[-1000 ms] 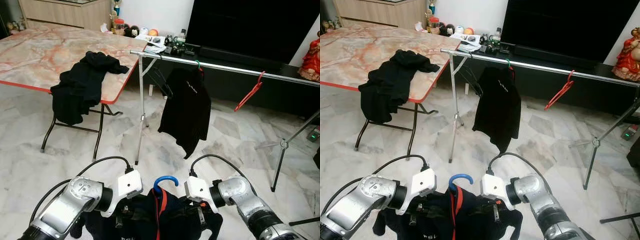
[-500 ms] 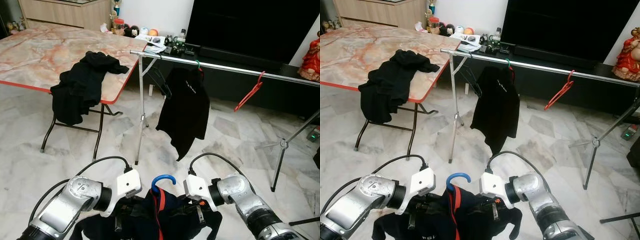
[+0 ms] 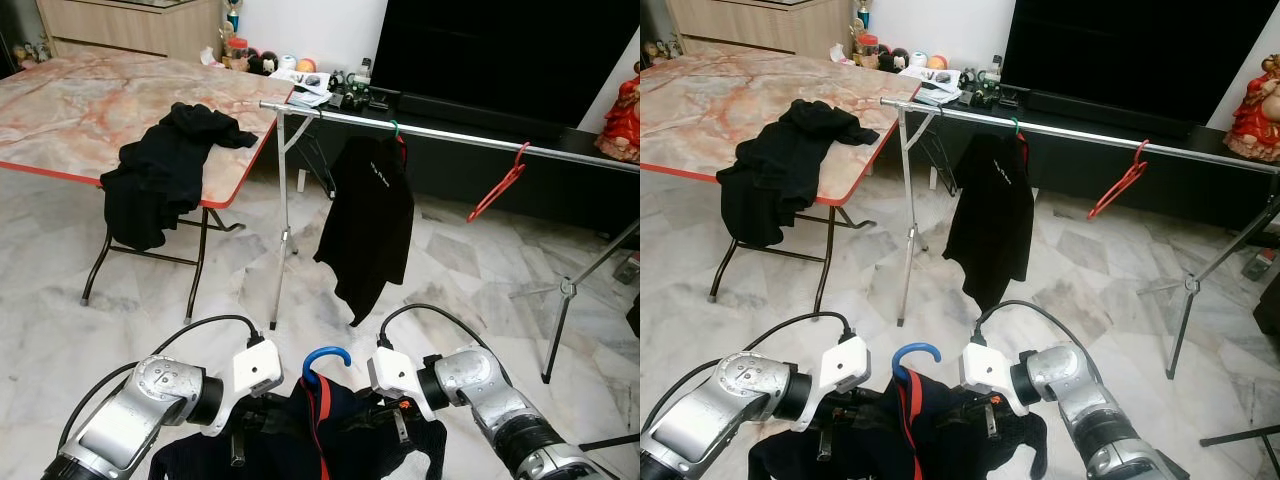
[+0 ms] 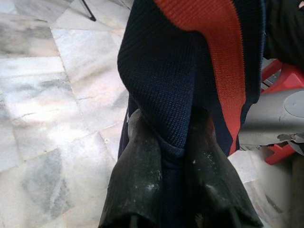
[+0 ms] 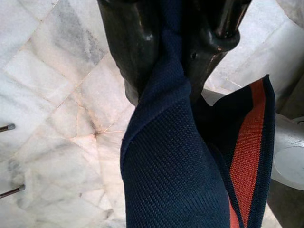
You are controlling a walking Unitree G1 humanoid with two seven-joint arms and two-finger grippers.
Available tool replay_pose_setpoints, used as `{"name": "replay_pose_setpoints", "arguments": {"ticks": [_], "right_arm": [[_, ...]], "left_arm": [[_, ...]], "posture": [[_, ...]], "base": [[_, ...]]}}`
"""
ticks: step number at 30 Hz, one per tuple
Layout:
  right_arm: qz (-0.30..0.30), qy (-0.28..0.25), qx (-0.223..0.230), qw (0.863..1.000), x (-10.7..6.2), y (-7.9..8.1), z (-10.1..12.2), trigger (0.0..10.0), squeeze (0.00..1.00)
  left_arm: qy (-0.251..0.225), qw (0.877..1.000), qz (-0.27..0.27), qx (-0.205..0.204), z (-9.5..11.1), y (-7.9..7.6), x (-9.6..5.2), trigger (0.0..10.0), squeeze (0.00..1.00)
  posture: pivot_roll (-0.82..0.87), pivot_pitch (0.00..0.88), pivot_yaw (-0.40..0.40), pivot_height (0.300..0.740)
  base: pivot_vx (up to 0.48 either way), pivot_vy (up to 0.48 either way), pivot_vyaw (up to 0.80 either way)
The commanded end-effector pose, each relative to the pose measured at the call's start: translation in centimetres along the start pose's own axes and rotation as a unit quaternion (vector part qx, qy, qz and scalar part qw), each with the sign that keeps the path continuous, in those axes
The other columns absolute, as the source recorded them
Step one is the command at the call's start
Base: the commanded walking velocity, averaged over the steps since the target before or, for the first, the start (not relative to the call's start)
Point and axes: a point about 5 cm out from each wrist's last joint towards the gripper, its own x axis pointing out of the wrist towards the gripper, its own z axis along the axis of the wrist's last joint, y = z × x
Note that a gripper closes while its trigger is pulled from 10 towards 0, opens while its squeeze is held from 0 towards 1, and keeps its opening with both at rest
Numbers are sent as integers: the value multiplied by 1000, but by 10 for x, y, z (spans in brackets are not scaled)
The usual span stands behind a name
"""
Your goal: Hang hanger
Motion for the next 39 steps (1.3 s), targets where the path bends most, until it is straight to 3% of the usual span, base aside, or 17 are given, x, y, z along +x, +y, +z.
{"name": "replay_pose_setpoints", "arguments": {"ticks": [1,2,5,6,7,8,22,26,29,30,34,35,36,37,38,39], "right_arm": [[-52,-39,-15,998,-10,-14,17,7686,0],[-52,-39,-15,998,-10,-14,17,10000,0],[-55,-40,-13,998,-10,-14,17,10000,0],[-52,-40,-10,998,-10,-14,16,10000,749],[-52,-40,-10,998,-10,-14,16,10000,749],[-51,-39,-8,998,-10,-14,16,10000,1000],[3,5,-19,1000,-14,-11,14,10000,1000],[-3,38,-31,999,-20,-13,11,10000,1000],[-87,44,-16,995,-30,-20,4,10000,1000],[-87,44,-16,995,-30,-20,4,10000,1000],[-220,56,34,973,-43,-27,-14,10000,1000],[-270,56,63,959,-47,-25,-26,10000,0],[-270,56,63,959,-47,-25,-26,10000,0],[-298,57,83,949,-48,-23,-33,10000,0],[-333,60,105,935,-49,-21,-41,10000,0],[-360,63,128,922,-49,-18,-49,10000,0]], "left_arm": [[-12,1000,-4,0,3,-1,3,0,0],[-12,1000,-3,1,3,-1,3,0,0],[-14,1000,0,0,3,0,3,0,0],[-15,1000,3,-1,4,0,3,0,0],[-15,1000,3,-1,4,0,3,0,0],[-16,1000,6,-2,4,1,3,0,0],[24,998,53,12,-9,10,1,0,0],[18,994,109,6,-13,21,1,0,0],[20,986,167,-7,-24,28,0,0,0],[20,986,167,-7,-24,28,0,0,0],[24,972,233,-20,-37,32,1,0,0],[29,965,259,-27,-42,32,3,0,0],[29,965,259,-27,-42,32,3,0,0],[28,960,278,-30,-45,34,3,2118,0],[25,954,295,-40,-47,35,4,6392,0],[21,950,307,-47,-49,35,5,10000,0]], "posture": [[120,0,-95,740],[121,0,-95,740],[124,0,-95,740],[126,0,-96,740],[126,0,-96,740],[126,1,-98,740],[127,0,-113,740],[125,0,-115,740],[125,0,-118,740],[125,0,-118,740],[116,0,-119,740],[114,0,-116,740],[114,0,-116,740],[113,0,-115,740],[105,0,-113,740],[103,0,-111,740]], "base": [[0,0,0],[0,0,0],[0,0,0],[0,0,0],[0,0,0],[0,0,0],[0,0,0],[0,0,0],[0,0,0],[0,0,0],[0,0,0],[0,0,0],[0,0,0],[0,0,0],[0,0,0],[0,0,0]]}}
